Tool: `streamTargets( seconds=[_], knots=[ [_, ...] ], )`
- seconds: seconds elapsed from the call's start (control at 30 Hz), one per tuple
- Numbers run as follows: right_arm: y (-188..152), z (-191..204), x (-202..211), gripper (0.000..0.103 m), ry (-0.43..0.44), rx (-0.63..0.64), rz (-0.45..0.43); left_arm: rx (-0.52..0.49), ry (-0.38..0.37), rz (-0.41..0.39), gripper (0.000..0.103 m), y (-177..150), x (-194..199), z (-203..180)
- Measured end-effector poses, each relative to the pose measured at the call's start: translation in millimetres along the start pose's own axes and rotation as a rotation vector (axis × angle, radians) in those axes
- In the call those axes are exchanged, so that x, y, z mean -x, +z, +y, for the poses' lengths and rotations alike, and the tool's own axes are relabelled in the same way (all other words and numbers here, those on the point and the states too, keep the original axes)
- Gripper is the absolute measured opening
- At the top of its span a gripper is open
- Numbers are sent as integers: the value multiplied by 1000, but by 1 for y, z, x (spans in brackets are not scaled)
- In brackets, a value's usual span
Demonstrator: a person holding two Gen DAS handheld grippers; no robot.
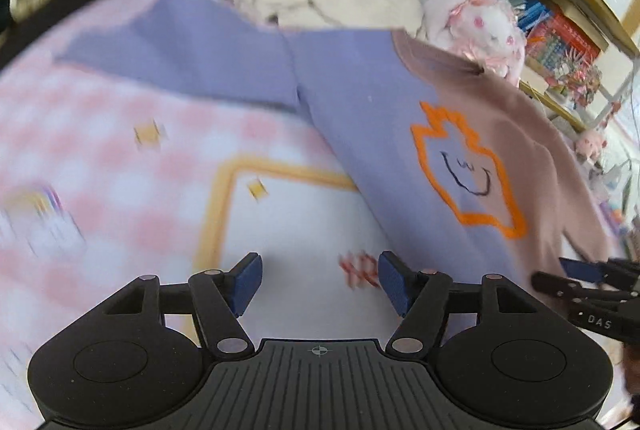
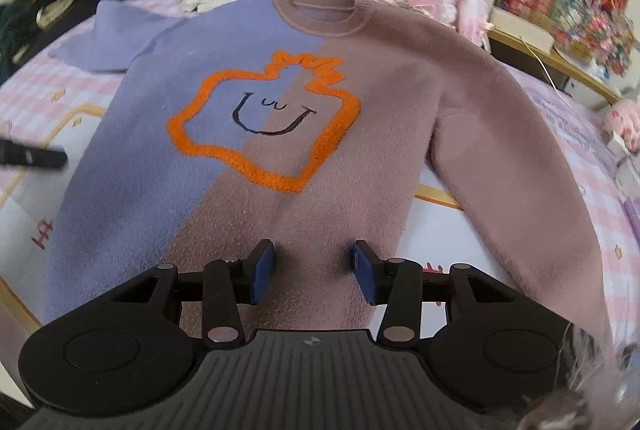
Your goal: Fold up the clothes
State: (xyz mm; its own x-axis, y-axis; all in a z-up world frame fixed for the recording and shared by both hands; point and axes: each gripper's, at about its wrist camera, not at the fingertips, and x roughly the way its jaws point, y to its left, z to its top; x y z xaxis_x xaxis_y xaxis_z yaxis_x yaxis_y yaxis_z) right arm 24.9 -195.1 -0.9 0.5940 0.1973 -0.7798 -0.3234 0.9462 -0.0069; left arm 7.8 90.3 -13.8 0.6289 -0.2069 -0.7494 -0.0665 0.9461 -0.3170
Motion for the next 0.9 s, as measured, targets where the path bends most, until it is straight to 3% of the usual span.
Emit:
streamTargets(
  seconds=[0.3,0.4,0.43,0.53,0.57,0.63,0.77,0.83,0.9],
  knots=[
    [-11,-17,20,40,39,-49,4,138,-54,-23,66,-4,-12,-13],
    [-12,-25,24,40,55,-73,12,109,-67,-13,65,-7,-18,-29],
    [-13,-27,25,40,61,-81,15,94,-54,-14,62,-9,-20,-35],
    [-14,-32,24,40,74,-98,34,104,-82,27,18,-9,-25,-41],
    [-15,-33,23,40,83,-103,46,120,-100,43,14,-9,-27,-41],
    [-15,-35,20,41,103,-114,71,139,-113,34,8,-9,-25,-35],
    [-16,-34,16,39,178,-111,93,216,-106,-11,7,-7,-8,-24],
    [-12,-30,18,16,234,-84,84,218,-95,-45,6,-3,3,-27],
    [-6,-26,22,12,294,-57,64,171,-90,-93,6,7,18,-38]
  ],
)
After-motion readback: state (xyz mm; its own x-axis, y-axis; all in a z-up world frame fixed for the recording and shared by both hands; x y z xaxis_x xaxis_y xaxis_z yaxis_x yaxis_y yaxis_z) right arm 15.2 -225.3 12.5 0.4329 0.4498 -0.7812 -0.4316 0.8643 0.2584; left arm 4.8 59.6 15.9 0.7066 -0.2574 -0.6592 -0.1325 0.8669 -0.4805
